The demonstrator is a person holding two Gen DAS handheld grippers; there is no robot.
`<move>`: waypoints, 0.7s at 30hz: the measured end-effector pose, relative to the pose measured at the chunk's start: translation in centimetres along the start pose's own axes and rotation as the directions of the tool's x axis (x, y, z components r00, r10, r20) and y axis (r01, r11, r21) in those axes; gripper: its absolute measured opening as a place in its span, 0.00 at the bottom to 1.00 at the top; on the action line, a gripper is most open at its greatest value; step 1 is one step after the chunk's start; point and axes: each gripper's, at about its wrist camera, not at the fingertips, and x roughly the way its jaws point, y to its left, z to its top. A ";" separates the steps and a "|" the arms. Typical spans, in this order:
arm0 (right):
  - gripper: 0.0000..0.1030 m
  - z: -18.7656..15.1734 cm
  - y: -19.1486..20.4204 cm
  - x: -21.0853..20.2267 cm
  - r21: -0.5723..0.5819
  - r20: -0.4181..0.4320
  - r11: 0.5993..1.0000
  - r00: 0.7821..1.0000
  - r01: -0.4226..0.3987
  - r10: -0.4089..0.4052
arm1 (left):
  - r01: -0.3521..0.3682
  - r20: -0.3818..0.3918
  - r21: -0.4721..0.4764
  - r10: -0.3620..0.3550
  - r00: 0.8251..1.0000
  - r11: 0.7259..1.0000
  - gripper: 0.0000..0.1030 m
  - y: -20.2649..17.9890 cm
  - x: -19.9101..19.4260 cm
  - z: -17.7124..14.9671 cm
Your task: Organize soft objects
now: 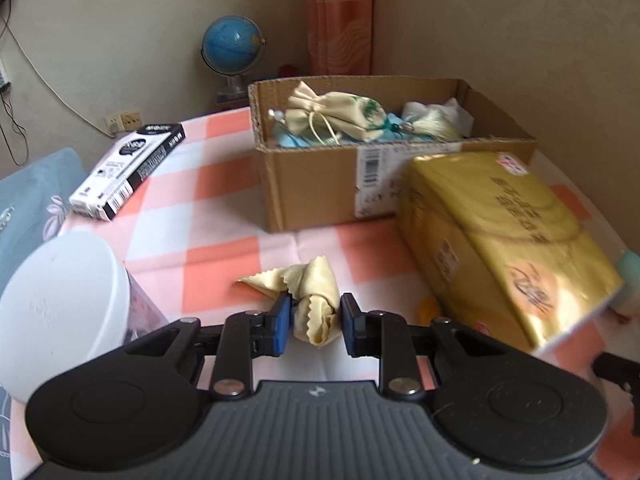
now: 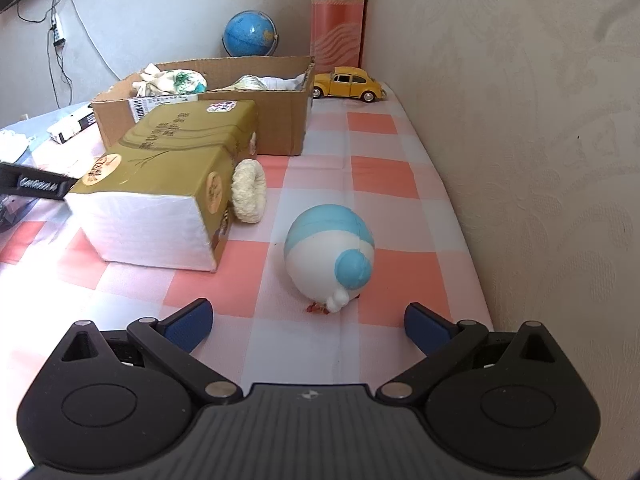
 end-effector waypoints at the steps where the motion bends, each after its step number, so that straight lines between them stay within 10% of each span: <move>1: 0.99 0.2 -0.1 0.1 -0.002 -0.003 1.000 1.000 0.003 -0.003 | 0.003 0.000 -0.001 -0.003 1.000 1.000 0.24 0.0 -0.1 -0.1; 12: 0.51 2.3 -0.6 -0.1 -0.023 0.033 0.999 0.999 0.038 -0.037 | 0.040 -0.012 0.017 -0.039 0.999 0.999 0.24 0.1 -0.6 -0.2; 21: 0.49 2.8 -0.7 -1.6 -0.020 0.026 0.999 0.999 0.034 -0.034 | 0.112 -0.026 0.082 -0.110 0.994 0.990 0.24 0.1 -3.3 -0.2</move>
